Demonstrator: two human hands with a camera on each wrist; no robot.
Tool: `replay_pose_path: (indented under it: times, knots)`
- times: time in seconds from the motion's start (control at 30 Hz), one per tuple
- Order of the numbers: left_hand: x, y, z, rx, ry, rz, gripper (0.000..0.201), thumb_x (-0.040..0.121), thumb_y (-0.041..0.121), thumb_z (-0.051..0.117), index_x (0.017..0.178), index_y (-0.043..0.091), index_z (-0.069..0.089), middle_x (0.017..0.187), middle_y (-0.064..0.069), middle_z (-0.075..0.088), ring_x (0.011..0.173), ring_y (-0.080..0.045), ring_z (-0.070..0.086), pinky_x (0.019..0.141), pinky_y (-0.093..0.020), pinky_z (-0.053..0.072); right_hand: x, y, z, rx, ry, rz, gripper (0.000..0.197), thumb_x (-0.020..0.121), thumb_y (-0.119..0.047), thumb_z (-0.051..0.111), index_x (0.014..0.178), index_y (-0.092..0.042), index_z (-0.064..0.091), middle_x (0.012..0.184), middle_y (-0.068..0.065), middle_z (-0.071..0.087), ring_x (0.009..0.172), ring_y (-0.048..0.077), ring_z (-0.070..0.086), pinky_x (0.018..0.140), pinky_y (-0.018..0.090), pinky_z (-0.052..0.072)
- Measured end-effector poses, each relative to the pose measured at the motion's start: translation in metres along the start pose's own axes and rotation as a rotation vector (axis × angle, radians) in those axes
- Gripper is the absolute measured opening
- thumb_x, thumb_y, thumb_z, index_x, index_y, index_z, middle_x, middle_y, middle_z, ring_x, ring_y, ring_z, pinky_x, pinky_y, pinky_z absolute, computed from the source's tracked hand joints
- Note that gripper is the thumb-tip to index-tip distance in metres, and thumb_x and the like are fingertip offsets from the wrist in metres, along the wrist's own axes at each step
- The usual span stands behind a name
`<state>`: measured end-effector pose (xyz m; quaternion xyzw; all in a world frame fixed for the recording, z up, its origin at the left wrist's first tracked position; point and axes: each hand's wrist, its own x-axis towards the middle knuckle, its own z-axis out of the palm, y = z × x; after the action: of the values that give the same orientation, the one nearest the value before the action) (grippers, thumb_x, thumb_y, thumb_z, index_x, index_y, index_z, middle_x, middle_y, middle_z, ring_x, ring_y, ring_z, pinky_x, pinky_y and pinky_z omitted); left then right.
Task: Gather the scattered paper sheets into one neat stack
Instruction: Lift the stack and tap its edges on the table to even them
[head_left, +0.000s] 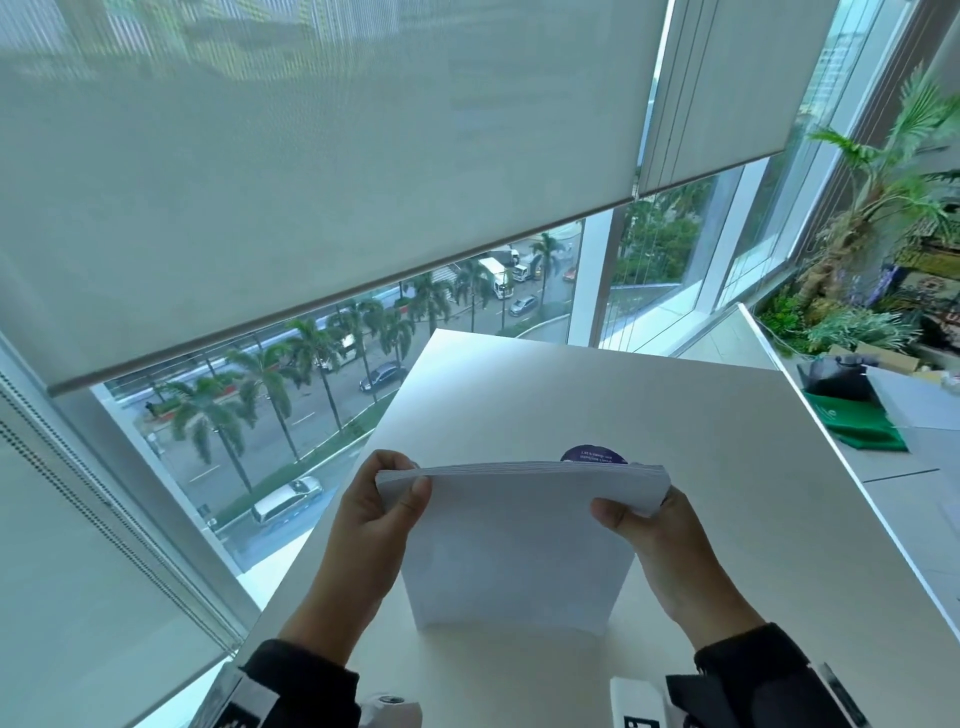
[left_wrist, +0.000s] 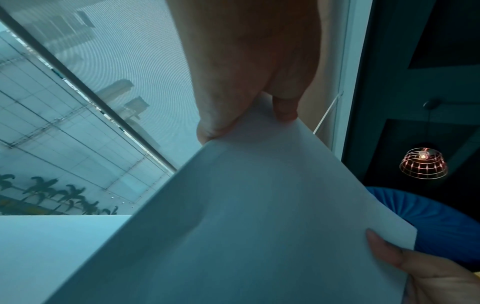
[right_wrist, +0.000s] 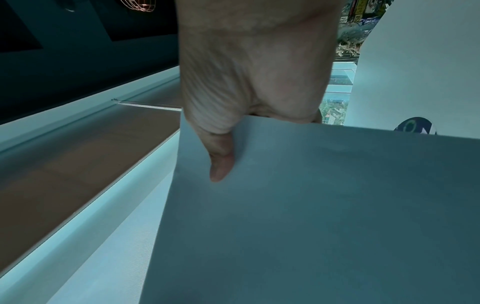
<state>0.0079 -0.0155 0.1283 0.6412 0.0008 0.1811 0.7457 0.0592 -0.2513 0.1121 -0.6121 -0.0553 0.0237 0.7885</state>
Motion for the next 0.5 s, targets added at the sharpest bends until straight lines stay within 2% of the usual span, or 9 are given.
replay_pose_path:
  times: [0.07,0.1,0.2,0.27,0.3,0.33,0.4,0.47,0.5]
  knots:
    - [-0.001,0.001,0.000,-0.001,-0.012,0.000,0.015,0.071,0.021,0.063,0.061,0.030,0.055,0.058,0.010,0.056,0.051,0.000,0.048,0.048,-0.010,0.039,-0.002,-0.003,-0.002,-0.001,-0.016,-0.006,0.036,0.049,-0.023,0.091,0.076,-0.018,0.068,0.067,-0.007,0.071,0.065,0.007,0.065,0.064,0.019,0.050]
    - [-0.002,0.002,-0.001,-0.013,-0.018,-0.008,0.013,0.068,0.025,0.067,0.062,0.030,0.056,0.060,0.010,0.056,0.052,-0.001,0.049,0.049,-0.011,0.039,-0.004,-0.005,-0.002,-0.010,-0.028,0.002,0.036,0.044,-0.027,0.092,0.071,-0.019,0.068,0.065,-0.007,0.069,0.065,0.008,0.063,0.062,0.018,0.049]
    - [-0.004,0.001,-0.003,-0.017,-0.023,-0.019,0.013,0.061,0.038,0.068,0.067,0.030,0.059,0.062,0.009,0.057,0.055,-0.005,0.049,0.050,-0.014,0.040,-0.007,-0.010,-0.005,-0.034,-0.033,-0.028,0.025,0.051,-0.019,0.087,0.066,-0.025,0.067,0.066,-0.010,0.064,0.065,0.006,0.058,0.062,0.019,0.046]
    - [-0.005,0.001,-0.004,-0.019,-0.013,-0.020,0.013,0.070,0.025,0.072,0.068,0.028,0.059,0.061,0.009,0.057,0.053,-0.003,0.050,0.050,-0.012,0.040,-0.007,-0.017,-0.004,-0.109,-0.018,-0.096,0.029,0.052,-0.020,0.082,0.073,-0.031,0.066,0.069,-0.014,0.062,0.065,0.000,0.056,0.062,0.010,0.045]
    - [-0.006,0.000,-0.004,-0.022,-0.006,-0.021,0.015,0.078,0.017,0.068,0.070,0.025,0.058,0.060,0.010,0.057,0.052,-0.002,0.049,0.049,-0.011,0.040,-0.007,-0.023,-0.004,-0.190,-0.021,-0.135,0.030,0.055,-0.018,0.078,0.077,-0.034,0.065,0.069,-0.015,0.059,0.065,-0.002,0.055,0.062,0.007,0.044]
    - [-0.006,0.000,-0.004,-0.019,0.002,-0.023,0.018,0.087,0.011,0.057,0.072,0.020,0.056,0.060,0.011,0.057,0.052,-0.001,0.049,0.049,-0.009,0.039,-0.007,-0.030,-0.004,-0.307,-0.036,-0.172,0.032,0.059,-0.015,0.077,0.081,-0.034,0.063,0.068,-0.015,0.057,0.064,-0.004,0.052,0.062,0.004,0.042]
    - [-0.007,0.000,-0.003,0.008,0.009,-0.034,0.023,0.094,0.004,0.044,0.075,0.015,0.051,0.061,0.012,0.056,0.052,0.000,0.047,0.049,-0.008,0.038,-0.008,-0.044,-0.001,-0.662,-0.060,-0.275,0.031,0.066,-0.008,0.078,0.086,-0.027,0.063,0.065,-0.013,0.053,0.064,-0.002,0.050,0.062,0.006,0.039]
    - [-0.008,0.000,-0.002,0.033,0.000,-0.039,0.022,0.095,0.005,0.041,0.077,0.014,0.048,0.059,0.014,0.053,0.050,0.002,0.043,0.047,-0.009,0.035,-0.009,-0.054,0.005,-1.149,-0.057,-0.508,0.021,0.070,-0.011,0.074,0.087,-0.023,0.067,0.066,-0.013,0.051,0.066,0.001,0.052,0.067,0.019,0.043]
    - [-0.008,0.001,-0.002,0.041,-0.005,-0.039,0.021,0.095,0.006,0.040,0.077,0.014,0.048,0.059,0.015,0.052,0.049,0.002,0.042,0.047,-0.009,0.034,-0.010,-0.057,0.011,-1.355,-0.078,-0.591,0.017,0.068,-0.017,0.070,0.084,-0.024,0.067,0.068,-0.012,0.054,0.067,0.008,0.056,0.065,0.027,0.045]
